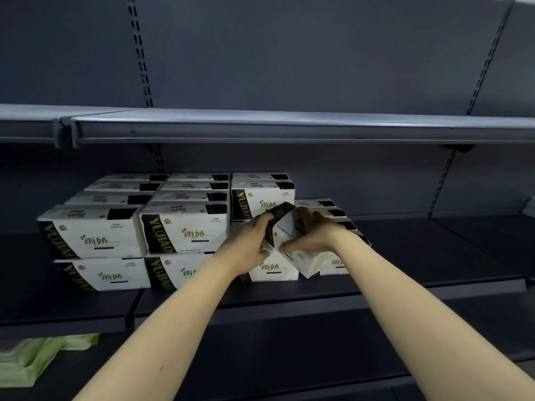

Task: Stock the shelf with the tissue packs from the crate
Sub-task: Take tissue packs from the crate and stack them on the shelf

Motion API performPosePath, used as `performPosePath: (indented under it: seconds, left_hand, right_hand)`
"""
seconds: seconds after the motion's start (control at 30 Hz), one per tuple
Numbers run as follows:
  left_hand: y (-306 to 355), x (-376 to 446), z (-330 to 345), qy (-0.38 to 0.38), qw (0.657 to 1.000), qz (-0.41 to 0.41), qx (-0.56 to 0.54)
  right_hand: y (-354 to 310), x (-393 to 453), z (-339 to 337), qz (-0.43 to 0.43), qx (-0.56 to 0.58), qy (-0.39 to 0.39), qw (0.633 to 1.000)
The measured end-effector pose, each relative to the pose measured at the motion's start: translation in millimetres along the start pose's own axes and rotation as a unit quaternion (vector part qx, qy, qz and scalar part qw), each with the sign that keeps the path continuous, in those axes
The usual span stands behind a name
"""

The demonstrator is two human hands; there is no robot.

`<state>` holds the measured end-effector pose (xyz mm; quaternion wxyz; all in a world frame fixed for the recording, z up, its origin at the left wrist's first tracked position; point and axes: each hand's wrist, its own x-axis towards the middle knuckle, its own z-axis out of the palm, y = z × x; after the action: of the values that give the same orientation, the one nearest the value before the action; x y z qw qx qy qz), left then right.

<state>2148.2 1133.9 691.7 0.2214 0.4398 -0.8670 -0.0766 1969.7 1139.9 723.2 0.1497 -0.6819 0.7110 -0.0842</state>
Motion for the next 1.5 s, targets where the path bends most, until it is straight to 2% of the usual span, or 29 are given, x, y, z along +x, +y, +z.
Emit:
performPosePath:
  seconds: [0.1, 0.17, 0.27, 0.43, 0.53, 0.67, 0.8, 0.87, 0.97, 1.1, 1.37, 1.5]
  left_hand:
    - [3, 11, -14, 0.025, 0.994, 0.043, 0.097]
    - [5, 19, -22, 0.048, 0.982, 0.061, 0.172]
    - [6, 30, -31, 0.05, 0.972, 0.054, 0.222]
    - [7, 40, -31, 0.058, 0.962, 0.021, 0.265]
    - [3, 41, -23, 0.077, 0.957, 0.014, 0.278]
    - [-4, 42, -12, 0.089, 0.958, 0.005, 0.271]
    - [-9, 44, -5, 0.091, 0.944, 0.013, 0.317]
    - [-11, 44, -3, 0.12, 0.938, 0.033, 0.322]
    - [-17, 47, 2, 0.185, 0.924, 0.053, 0.331]
    - [-16, 49, 4, 0.185, 0.917, 0.046, 0.351]
    - [-20, 54, 0, 0.185, 0.915, 0.025, 0.358]
    - [-21, 56, -1, 0.177, 0.916, 0.013, 0.359]
  right_hand:
    - [3, 1, -3, -0.043, -0.028, 0.044, 0.998]
    - [2, 0, -5, -0.09, -0.104, 0.098, 0.986]
    - [3, 1, -8, -0.174, -0.223, 0.192, 0.94]
    - [1, 16, 0, -0.248, -0.386, 0.25, 0.853]
    - [3, 28, 12, -0.298, -0.362, 0.306, 0.829]
    - [8, 41, 12, -0.353, -0.351, 0.339, 0.799]
    - [15, 50, 19, -0.376, -0.298, 0.328, 0.814]
    - [18, 50, 21, -0.382, -0.261, 0.34, 0.819]
    - [27, 49, 20, -0.335, -0.229, 0.367, 0.837]
    - [38, 50, 21, -0.273, -0.203, 0.365, 0.867]
    - [20, 58, 28, -0.3, -0.127, 0.353, 0.877]
    - [17, 67, 32, -0.303, -0.118, 0.374, 0.868]
